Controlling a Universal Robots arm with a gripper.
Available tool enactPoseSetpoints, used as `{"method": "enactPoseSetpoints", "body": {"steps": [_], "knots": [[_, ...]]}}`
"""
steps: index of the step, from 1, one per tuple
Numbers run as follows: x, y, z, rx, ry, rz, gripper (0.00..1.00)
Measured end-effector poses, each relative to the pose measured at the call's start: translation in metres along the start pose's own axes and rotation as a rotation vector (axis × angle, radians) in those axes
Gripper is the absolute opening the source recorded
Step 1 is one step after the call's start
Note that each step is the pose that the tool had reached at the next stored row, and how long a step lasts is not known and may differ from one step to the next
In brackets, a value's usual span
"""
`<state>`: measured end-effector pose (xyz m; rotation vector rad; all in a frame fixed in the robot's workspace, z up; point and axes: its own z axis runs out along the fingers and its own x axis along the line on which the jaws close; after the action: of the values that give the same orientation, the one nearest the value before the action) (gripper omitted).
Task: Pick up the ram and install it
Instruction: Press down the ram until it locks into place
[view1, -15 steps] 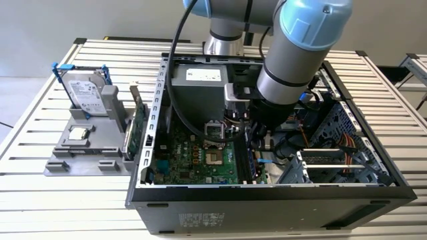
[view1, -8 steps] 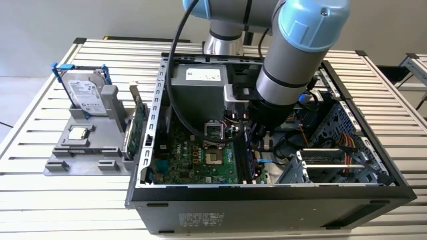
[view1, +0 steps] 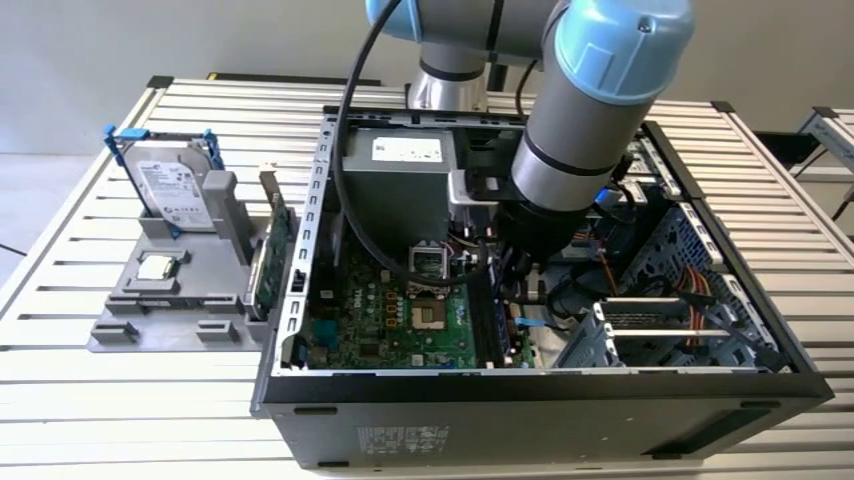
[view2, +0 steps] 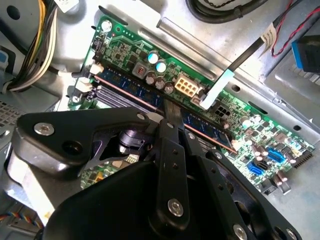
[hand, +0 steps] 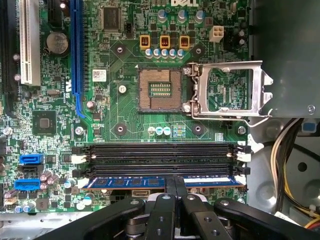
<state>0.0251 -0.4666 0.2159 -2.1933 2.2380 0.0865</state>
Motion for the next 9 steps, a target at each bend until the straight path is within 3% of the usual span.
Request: {"method": "enactPoseSetpoints", "body": {"steps": [9], "knots": [[-0.0003, 0.0000, -0.0011, -0.0003, 0.0021, 0.000, 0.00]]}}
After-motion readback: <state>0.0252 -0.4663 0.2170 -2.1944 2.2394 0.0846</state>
